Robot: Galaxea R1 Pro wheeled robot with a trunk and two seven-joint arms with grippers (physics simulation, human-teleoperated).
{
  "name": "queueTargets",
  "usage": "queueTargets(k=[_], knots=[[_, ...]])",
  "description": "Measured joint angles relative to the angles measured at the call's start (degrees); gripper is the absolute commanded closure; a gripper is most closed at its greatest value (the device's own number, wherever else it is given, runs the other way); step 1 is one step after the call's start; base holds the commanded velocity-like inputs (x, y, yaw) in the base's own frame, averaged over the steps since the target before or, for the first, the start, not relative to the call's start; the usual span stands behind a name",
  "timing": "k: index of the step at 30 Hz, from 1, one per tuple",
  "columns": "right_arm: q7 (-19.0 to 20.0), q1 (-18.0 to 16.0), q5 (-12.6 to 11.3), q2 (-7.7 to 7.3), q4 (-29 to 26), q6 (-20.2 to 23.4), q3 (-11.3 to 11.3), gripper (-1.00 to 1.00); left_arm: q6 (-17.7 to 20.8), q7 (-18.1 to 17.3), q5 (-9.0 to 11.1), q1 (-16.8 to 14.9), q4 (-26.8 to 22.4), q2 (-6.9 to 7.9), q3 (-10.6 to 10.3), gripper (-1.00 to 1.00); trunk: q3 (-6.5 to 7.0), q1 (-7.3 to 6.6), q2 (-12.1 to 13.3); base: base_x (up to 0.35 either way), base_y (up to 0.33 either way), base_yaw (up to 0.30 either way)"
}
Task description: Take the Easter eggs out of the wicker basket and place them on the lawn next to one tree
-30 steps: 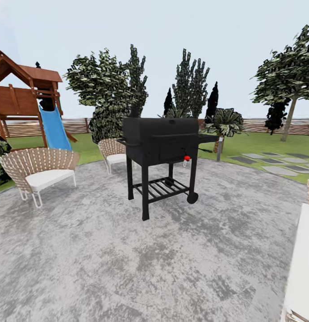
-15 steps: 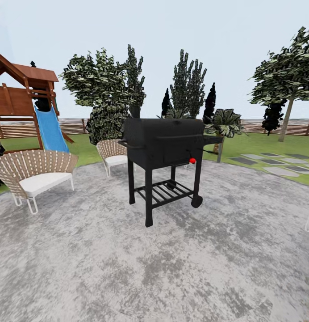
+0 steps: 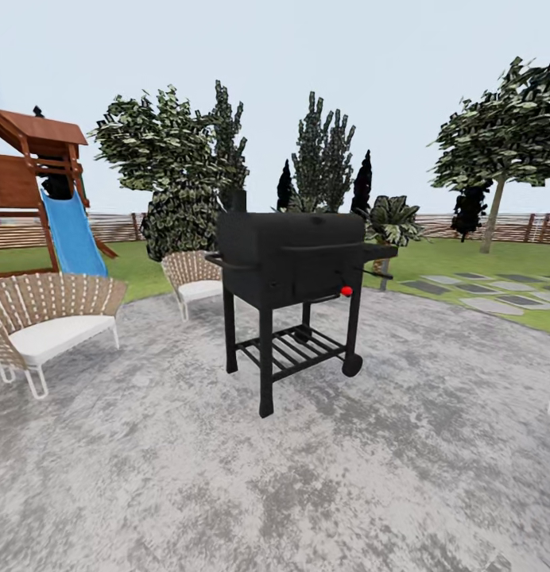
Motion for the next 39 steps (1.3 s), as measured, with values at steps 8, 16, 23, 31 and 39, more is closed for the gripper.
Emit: queueTargets(k=[8,16,23,31,39], knots=[[0.01,0.0,0.0,0.0,0.0,0.0,-0.01,-1.0,0.0,0.0,0.0,0.0,0.0,0.0,0.0,-1.0,0.51,0.0,0.0,0.296,0.194,-0.171],[0.02,0.0,0.0,0.0,0.0,-0.01,-0.01,-1.0,0.0,0.07,0.0,0.0,0.0,0.0,0.0,-1.0,1.03,0.0,0.0,0.323,0.074,-0.173],[0.02,0.0,0.0,0.0,0.01,-0.02,0.03,-1.0,0.0,0.14,0.0,0.0,0.0,0.0,0.06,-1.0,1.48,0.0,0.0,0.331,0.007,-0.173],[-0.05,-0.01,0.0,0.0,0.01,-0.06,-0.01,-1.0,0.0,0.16,0.0,0.0,0.0,0.0,0.07,-1.0,1.8,0.0,0.0,0.332,0.001,-0.087],[-0.05,-0.01,0.0,0.0,0.01,-0.1,-0.01,-1.0,0.0,0.24,0.0,0.0,0.0,0.0,0.08,-1.0,1.83,0.0,0.0,0.332,0.0,-0.008]])
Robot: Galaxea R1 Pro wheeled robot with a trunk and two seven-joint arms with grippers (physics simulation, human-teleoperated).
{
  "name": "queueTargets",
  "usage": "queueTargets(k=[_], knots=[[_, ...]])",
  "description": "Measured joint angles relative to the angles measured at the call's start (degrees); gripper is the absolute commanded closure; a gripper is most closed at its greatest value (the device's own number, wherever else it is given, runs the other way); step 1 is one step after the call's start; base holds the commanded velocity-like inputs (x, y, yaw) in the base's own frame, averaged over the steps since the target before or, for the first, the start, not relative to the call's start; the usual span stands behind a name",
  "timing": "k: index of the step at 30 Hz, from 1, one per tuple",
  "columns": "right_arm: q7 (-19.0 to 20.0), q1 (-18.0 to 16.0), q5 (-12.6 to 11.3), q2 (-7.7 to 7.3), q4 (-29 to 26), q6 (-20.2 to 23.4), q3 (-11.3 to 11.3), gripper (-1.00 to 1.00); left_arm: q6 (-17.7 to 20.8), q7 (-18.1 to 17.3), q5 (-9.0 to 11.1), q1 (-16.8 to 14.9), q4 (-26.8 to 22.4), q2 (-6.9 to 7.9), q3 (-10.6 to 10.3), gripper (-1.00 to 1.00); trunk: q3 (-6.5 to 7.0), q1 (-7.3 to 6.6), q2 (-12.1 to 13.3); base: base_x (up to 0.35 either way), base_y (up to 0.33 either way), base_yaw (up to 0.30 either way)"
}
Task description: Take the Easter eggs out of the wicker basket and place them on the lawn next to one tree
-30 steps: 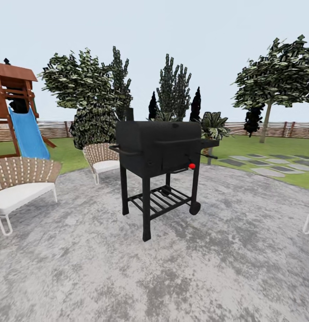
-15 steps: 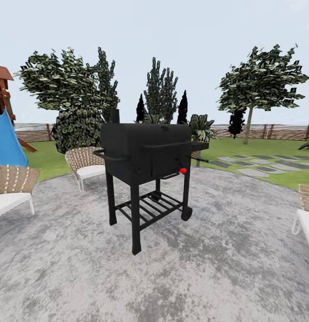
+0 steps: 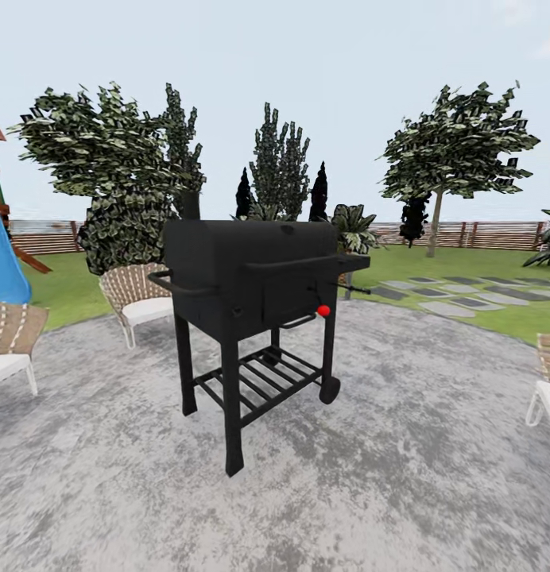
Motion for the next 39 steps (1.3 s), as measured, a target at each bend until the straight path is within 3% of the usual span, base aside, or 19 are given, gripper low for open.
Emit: queueTargets(k=[19,29,39], knots=[[0.06,0.0,0.0,0.0,0.0,0.0,0.07,-1.0,0.0,-0.07,0.0,0.0,0.0,0.0,0.0,-1.0,0.51,0.02,0.0,0.272,0.0,-0.078],[0.05,0.0,0.0,0.0,0.0,-0.01,0.06,-1.0,0.0,-0.12,0.0,0.01,0.0,0.0,0.0,-1.0,0.55,0.03,0.0,0.036,0.0,-0.026],[0.07,0.01,0.0,-0.03,-0.01,0.0,0.08,-1.0,0.0,-0.31,0.0,0.0,0.02,0.0,0.0,-1.0,0.75,0.03,0.0,0.001,0.0,-0.227]])
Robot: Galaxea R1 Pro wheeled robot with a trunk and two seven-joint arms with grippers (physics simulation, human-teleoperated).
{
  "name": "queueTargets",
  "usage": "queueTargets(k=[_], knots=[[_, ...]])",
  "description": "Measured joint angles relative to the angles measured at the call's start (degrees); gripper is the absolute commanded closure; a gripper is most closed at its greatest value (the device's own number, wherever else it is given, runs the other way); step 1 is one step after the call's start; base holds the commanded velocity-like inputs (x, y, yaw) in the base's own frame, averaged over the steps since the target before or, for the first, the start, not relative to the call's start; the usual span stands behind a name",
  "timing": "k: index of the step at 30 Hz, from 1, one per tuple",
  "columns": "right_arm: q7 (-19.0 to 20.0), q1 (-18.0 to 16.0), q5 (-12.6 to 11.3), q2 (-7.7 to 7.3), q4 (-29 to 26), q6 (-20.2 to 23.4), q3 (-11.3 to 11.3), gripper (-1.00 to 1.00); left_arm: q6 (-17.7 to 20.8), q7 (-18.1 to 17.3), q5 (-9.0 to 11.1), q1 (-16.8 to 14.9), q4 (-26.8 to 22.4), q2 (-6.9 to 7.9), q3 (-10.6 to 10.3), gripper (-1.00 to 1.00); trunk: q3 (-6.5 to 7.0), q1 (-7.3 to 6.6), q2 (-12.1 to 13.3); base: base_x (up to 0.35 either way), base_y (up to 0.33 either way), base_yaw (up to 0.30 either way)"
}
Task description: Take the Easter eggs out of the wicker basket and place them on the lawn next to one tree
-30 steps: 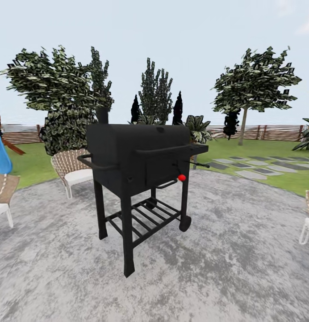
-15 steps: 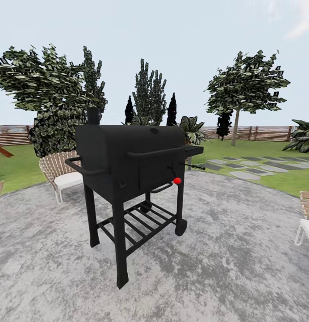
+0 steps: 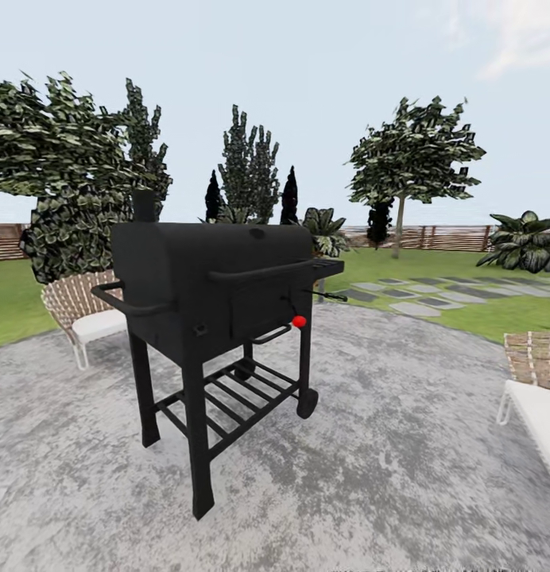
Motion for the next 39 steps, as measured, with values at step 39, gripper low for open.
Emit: queueTargets(k=[39], knots=[[-0.05,-0.01,0.0,0.08,0.05,-0.01,0.0,-1.0,0.0,0.22,0.0,0.01,-0.01,0.0,0.0,-1.0,0.61,-0.01,0.0,0.031,-0.031,-0.131]])
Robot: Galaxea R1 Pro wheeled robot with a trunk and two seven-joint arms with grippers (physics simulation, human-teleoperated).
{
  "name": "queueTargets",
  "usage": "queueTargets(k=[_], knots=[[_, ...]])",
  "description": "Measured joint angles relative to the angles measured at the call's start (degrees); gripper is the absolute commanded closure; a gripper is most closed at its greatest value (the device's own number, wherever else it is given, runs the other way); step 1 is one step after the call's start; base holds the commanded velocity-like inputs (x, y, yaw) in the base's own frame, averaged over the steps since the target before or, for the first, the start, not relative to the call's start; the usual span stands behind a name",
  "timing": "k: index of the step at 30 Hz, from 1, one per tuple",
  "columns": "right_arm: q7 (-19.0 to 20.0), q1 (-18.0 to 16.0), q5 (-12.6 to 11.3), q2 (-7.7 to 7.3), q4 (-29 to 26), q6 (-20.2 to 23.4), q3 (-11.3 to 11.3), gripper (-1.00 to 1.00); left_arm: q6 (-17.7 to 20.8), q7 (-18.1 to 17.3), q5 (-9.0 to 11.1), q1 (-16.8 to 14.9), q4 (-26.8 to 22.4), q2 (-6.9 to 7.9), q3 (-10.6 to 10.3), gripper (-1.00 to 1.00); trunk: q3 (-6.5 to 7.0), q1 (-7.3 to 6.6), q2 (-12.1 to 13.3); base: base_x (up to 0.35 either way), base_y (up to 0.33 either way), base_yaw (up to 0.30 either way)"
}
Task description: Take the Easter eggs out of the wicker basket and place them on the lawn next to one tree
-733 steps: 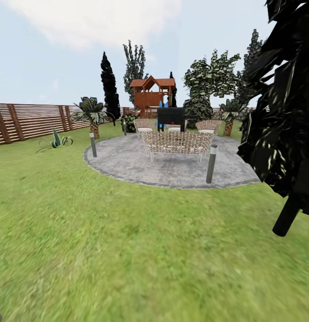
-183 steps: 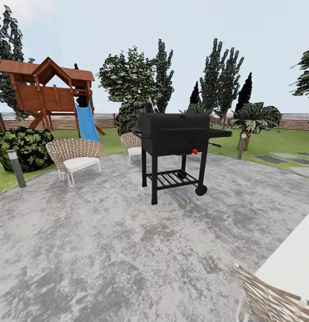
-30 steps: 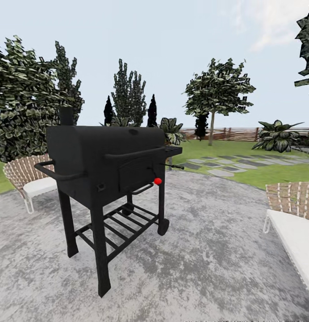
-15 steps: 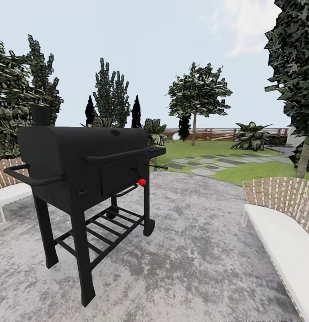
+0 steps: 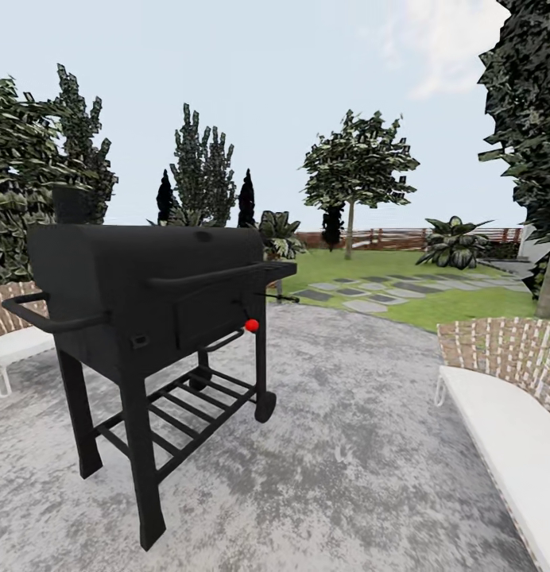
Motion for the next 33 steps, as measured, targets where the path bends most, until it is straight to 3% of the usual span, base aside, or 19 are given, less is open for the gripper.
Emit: queueTargets(k=[33], knots=[[0.03,0.0,0.0,0.04,0.05,0.01,-0.01,-1.0,0.0,-0.12,0.0,0.0,0.0,0.0,0.0,-1.0,0.0,0.01,0.0,0.009,-0.01,0.27]])
